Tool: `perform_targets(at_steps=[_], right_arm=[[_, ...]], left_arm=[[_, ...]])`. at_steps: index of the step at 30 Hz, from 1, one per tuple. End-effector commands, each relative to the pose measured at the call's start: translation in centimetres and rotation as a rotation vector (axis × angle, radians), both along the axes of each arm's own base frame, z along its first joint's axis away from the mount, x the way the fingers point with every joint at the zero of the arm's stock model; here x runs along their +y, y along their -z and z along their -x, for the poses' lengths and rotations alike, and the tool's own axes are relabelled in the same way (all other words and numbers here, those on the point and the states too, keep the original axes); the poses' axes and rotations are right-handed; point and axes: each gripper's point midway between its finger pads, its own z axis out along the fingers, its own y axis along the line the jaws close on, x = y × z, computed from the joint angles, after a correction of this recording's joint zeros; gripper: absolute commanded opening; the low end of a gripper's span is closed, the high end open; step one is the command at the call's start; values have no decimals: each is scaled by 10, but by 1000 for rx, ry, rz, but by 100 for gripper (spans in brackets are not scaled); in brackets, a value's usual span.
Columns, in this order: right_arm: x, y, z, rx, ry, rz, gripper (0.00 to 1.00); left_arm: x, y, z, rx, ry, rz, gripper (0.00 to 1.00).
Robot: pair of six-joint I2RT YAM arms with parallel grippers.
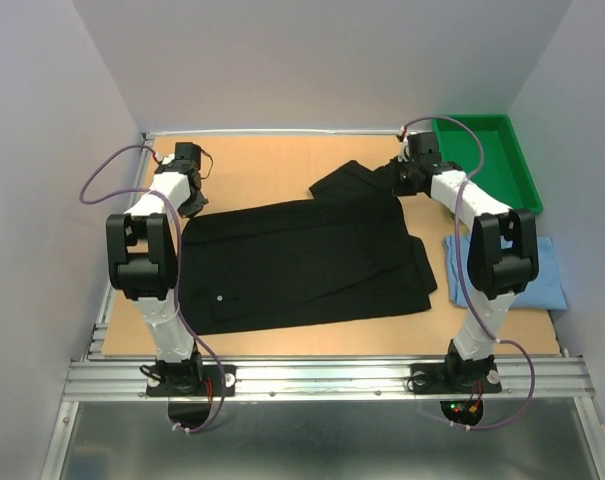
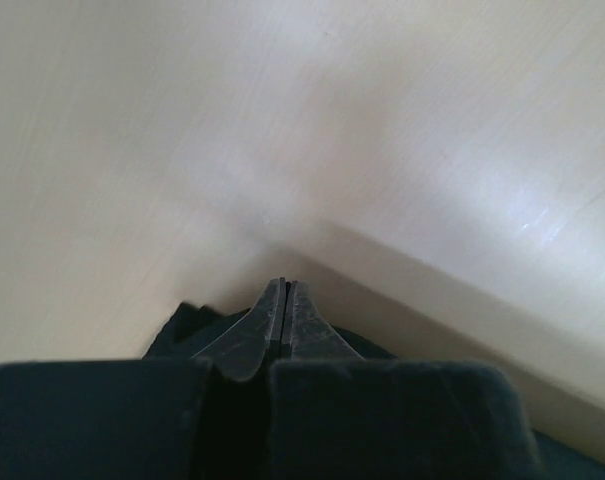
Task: Fold and stack the long sleeve shirts
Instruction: Fold the shirt
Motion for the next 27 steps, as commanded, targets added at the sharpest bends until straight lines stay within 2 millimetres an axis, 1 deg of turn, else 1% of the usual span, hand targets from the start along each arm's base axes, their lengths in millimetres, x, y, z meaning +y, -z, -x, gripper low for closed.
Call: perform_targets(at_steps=[1, 2, 3, 4, 5, 6, 7, 8, 9, 10, 11, 12, 13, 14, 15, 16, 17, 18, 19, 20, 21, 23, 24, 26, 27], right_arm=[[-6, -12, 16, -19, 47, -21, 1], [-6, -10, 20, -11, 54, -26, 2], [-6, -8, 27, 1, 67, -38, 2], [-6, -6, 31, 9, 74, -45, 2], [-6, -6, 35, 13, 80, -52, 3], [-6, -5, 38, 16, 88, -59, 3], [-7, -1, 47, 31, 106, -72, 3], [-6, -2, 50, 28, 112, -80, 3], [-6, -3, 54, 28, 128, -95, 3], [-6, -2, 58, 32, 136, -101, 4], [-8, 5, 65, 45, 145, -105, 4], [-8, 9, 70, 56, 160, -113, 4], [-8, 7, 73, 51, 167, -121, 4], [-9, 17, 82, 73, 176, -120, 4], [-9, 19, 85, 77, 187, -132, 4], [-9, 24, 90, 88, 191, -138, 4], [-9, 24, 92, 81, 194, -145, 6], [-10, 34, 101, 105, 203, -142, 7], [-11, 37, 104, 109, 218, -146, 8], [-11, 38, 105, 105, 220, -151, 9], [-12, 45, 112, 122, 229, -151, 10], [-18, 51, 114, 119, 258, -133, 14], [-21, 54, 118, 125, 272, -125, 15], [-22, 54, 119, 119, 278, -120, 18], [-24, 49, 118, 104, 281, -119, 21]], left_arm=[[12, -29, 13, -56, -24, -39, 0], [12, -39, 13, -94, -25, -35, 0], [11, -41, 21, -102, -29, -33, 0], [12, -35, 25, -88, -32, -33, 0], [1, -42, 26, -118, -9, -30, 0], [1, -42, 31, -121, -13, -32, 0], [0, -40, 41, -123, -15, -29, 0], [0, -39, 45, -128, -18, -25, 0], [-2, -31, 56, -107, -15, -23, 0], [-4, -36, 60, -128, -14, -11, 0], [-8, -36, 63, -139, -12, 1, 0], [-10, -28, 73, -120, -12, 10, 0], [-13, -31, 78, -136, -12, 26, 0], [-14, -28, 83, -136, -23, 39, 0], [-16, -20, 94, -117, -26, 52, 0], [-17, -16, 100, -107, -32, 60, 0], [-18, -12, 105, -101, -40, 70, 0], [-19, -8, 109, -100, -50, 82, 0], [-20, 0, 118, -88, -56, 87, 0], [-20, 4, 121, -85, -63, 90, 0], [-20, 11, 129, -69, -76, 93, 0], [-20, 16, 131, -63, -81, 92, 0], [-19, 21, 136, -48, -85, 91, 1], [-16, 28, 141, -19, -93, 75, 4], [-11, 28, 142, -16, -111, 50, 9]])
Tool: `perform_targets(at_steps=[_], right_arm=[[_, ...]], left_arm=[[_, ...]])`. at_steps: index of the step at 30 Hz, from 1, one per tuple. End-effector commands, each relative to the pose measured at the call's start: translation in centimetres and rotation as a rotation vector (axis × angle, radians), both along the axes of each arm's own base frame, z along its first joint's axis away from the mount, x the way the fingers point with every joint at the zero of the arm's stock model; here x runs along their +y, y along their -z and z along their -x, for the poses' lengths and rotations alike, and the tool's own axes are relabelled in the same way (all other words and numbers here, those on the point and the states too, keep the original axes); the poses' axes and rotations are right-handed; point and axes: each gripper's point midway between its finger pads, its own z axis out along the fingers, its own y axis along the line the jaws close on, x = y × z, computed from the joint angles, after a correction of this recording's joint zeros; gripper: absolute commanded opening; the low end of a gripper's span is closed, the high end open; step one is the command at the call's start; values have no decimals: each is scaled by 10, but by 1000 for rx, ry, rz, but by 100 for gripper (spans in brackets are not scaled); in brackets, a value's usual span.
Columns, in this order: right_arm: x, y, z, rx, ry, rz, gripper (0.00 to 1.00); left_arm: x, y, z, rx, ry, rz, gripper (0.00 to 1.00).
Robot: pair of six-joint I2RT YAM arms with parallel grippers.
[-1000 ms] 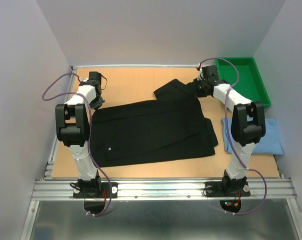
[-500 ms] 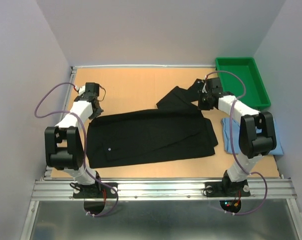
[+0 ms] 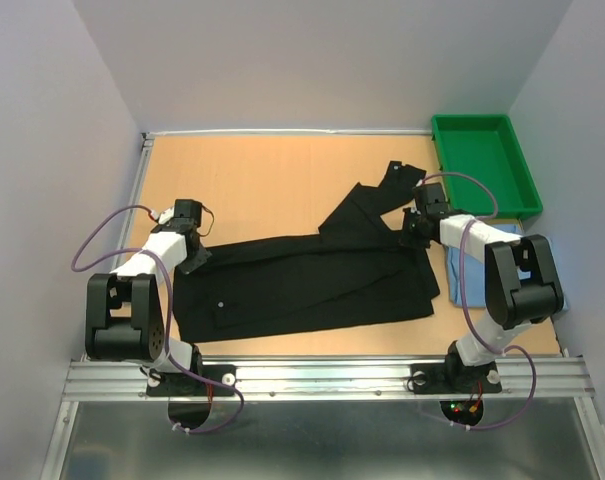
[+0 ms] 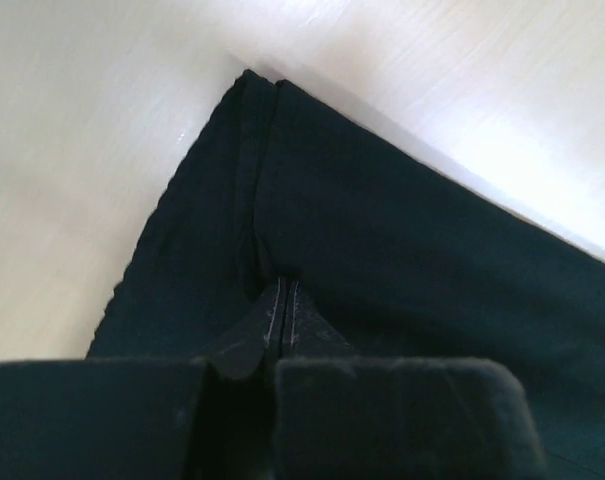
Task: Fold and stack the long sleeve shirts
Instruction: Fold the shirt
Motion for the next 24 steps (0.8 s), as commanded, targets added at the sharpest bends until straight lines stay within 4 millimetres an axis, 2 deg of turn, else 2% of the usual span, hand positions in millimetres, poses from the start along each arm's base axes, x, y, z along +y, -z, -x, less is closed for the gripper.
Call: perform_targets(at_steps=[1, 3, 4, 6, 7, 8, 9, 10, 11, 12, 14, 17, 19, 20, 24], right_arm=[[-8, -25, -14, -117, 53, 14, 25], [-10, -34, -15, -146, 47, 23, 28], [-10, -47, -18, -181, 42, 22, 31], [-7, -62, -20, -220, 17, 15, 41], [-3, -69, -21, -239, -14, 6, 44], [-2, -82, -22, -272, -29, -1, 48], [2, -92, -24, -297, -45, -10, 54], [12, -101, -25, -318, -94, -31, 55], [16, -109, -25, -338, -113, -38, 59], [26, -119, -27, -361, -147, -55, 59], [31, -124, -30, -371, -162, -71, 61], [30, -132, -43, -394, -141, -62, 70], [19, -132, -57, -397, -73, -14, 75], [16, -133, -62, -399, -54, -1, 83], [5, -133, -91, -401, 41, 22, 100]], left_arm=[[12, -2, 4, 2, -55, -62, 12], [18, -11, 2, -16, -61, -97, 17], [24, -21, -1, -38, -62, -126, 23], [26, -33, -6, -68, -55, -140, 29], [25, -44, -12, -102, -50, -133, 38], [22, -49, -13, -117, -39, -125, 39], [21, -55, -16, -134, -25, -118, 45], [15, -64, -19, -167, -8, -89, 52], [12, -68, -21, -184, 2, -74, 55], [8, -71, -22, -199, 13, -57, 58], [-3, -77, -26, -245, 48, 1, 65], [-13, -75, -28, -265, 69, 49, 69], [-15, -69, -27, -254, 76, 58, 70], [-15, -66, -28, -250, 78, 59, 70], [-16, -59, -34, -262, 93, 61, 70]])
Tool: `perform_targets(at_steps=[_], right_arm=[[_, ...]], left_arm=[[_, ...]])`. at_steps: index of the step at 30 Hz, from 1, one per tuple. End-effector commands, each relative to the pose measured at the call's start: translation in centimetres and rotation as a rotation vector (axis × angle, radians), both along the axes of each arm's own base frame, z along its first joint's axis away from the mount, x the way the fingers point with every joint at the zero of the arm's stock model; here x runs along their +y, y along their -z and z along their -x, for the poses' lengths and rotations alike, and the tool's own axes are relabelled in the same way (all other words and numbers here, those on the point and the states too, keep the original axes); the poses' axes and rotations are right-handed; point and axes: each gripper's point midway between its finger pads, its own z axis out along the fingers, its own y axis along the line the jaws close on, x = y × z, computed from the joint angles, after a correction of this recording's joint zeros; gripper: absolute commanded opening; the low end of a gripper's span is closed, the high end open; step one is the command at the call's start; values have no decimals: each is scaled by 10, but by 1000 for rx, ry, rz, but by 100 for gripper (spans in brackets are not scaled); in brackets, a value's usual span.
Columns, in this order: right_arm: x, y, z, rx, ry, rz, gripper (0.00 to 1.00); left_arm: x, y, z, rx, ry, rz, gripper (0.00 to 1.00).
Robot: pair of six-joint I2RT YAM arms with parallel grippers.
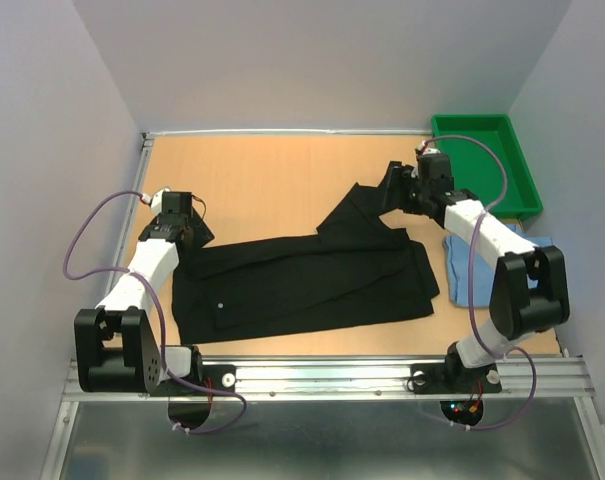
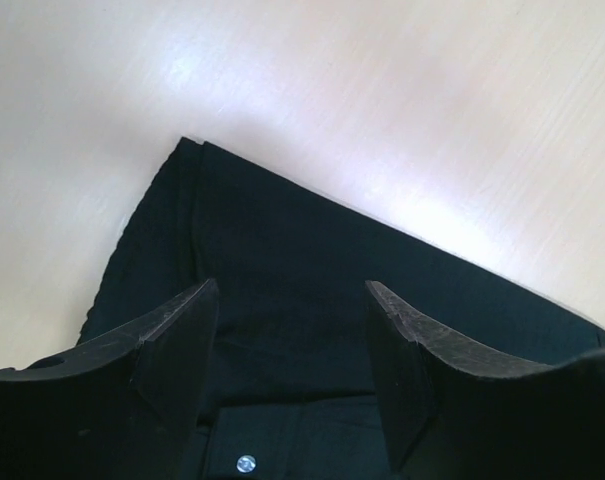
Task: Fold and stack the long sleeve shirts
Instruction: Fold the shirt
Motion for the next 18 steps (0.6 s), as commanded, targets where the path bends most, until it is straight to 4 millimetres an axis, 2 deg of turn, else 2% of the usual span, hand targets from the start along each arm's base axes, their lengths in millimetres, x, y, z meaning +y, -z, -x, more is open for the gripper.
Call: perform_targets(at_steps=[1, 2, 3, 10, 11, 12, 14, 15, 16, 18], right_arm=[[-13, -21, -46, -80, 122, -3, 100], [-14, -20, -51, -81, 141, -7, 100], [-14, -31, -63, -105, 173, -27, 100], [-23, -27, -125, -141, 301, 2, 99], [-21, -23, -139, -146, 307, 6, 98], [-22, -23, -140, -146, 310, 8, 96], [-21, -15, -159, -149, 309, 21, 93], [-20, 2, -165, -127, 309, 35, 91], [-20, -3, -174, -145, 310, 42, 90], [-20, 5, -183, -141, 304, 55, 86]], left_arm=[[-5, 6, -6, -23, 34, 7, 70], [-7, 6, -10, -34, 43, 12, 70], [-7, 6, -12, -39, 50, 12, 70], [-10, 15, -18, -45, 102, 0, 70], [-11, 13, -19, -56, 111, -2, 70], [-11, 11, -19, -63, 112, -1, 70], [-10, 8, -19, -77, 126, -15, 70], [-9, 6, -19, -88, 129, -21, 70], [-8, 6, -18, -91, 131, -27, 70], [-9, 2, -18, -110, 137, -30, 70]])
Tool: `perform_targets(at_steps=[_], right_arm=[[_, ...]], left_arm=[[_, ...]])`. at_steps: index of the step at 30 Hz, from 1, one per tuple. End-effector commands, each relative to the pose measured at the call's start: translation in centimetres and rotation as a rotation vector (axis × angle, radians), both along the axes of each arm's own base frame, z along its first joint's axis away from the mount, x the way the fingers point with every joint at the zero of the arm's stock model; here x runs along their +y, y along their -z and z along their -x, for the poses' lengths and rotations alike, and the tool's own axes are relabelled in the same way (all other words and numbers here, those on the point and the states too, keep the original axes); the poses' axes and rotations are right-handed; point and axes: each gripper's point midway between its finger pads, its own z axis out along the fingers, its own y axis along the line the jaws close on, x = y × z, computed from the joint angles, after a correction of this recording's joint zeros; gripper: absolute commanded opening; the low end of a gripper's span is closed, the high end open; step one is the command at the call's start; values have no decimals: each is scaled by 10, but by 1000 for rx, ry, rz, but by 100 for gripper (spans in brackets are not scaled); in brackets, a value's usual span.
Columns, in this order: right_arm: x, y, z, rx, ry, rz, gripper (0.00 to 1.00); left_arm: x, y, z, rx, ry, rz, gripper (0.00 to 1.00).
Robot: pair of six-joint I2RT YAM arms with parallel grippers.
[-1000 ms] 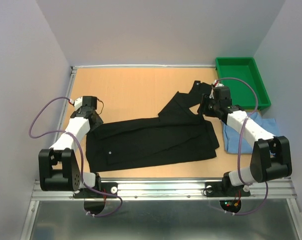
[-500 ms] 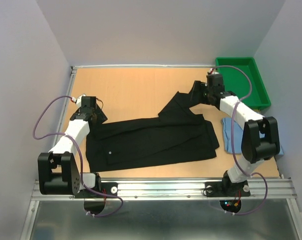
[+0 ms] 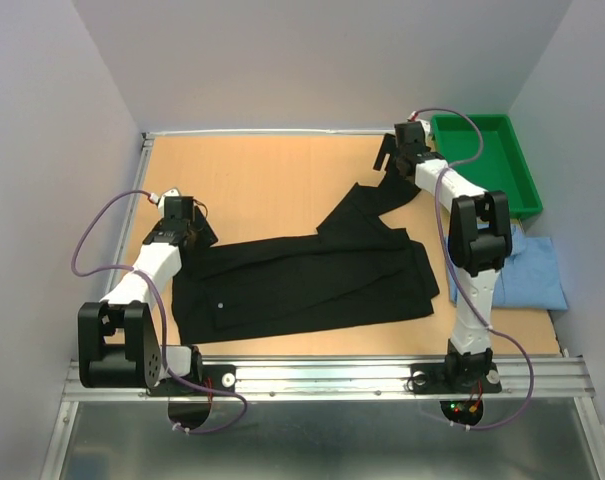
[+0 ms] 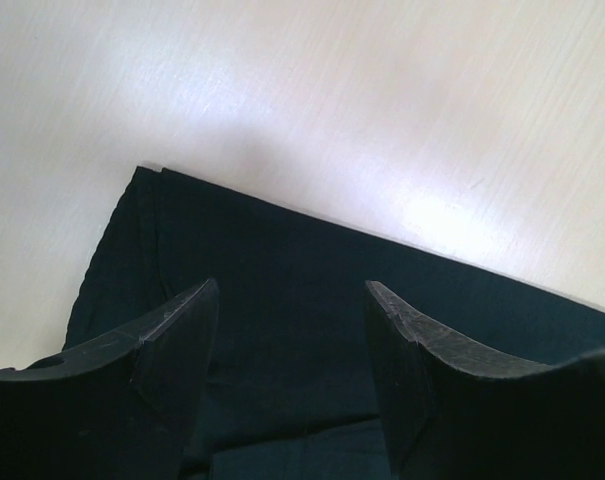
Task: Fold and stack the long sleeve shirts
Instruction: Fold the shirt
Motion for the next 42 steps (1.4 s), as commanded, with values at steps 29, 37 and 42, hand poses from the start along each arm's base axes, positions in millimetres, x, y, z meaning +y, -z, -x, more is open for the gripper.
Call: perform_targets(at_steps=[29, 37, 42], right_arm=[[35, -17, -85, -152, -194, 22, 1], [90, -172, -70, -421, -417, -117, 1], [128, -222, -20, -475, -592, -174, 1]], left_arm=[[0, -7, -4, -73, 48, -37, 70], [0, -13, -8, -92, 48, -39, 70], [1, -17, -9, -102, 45, -40, 70]])
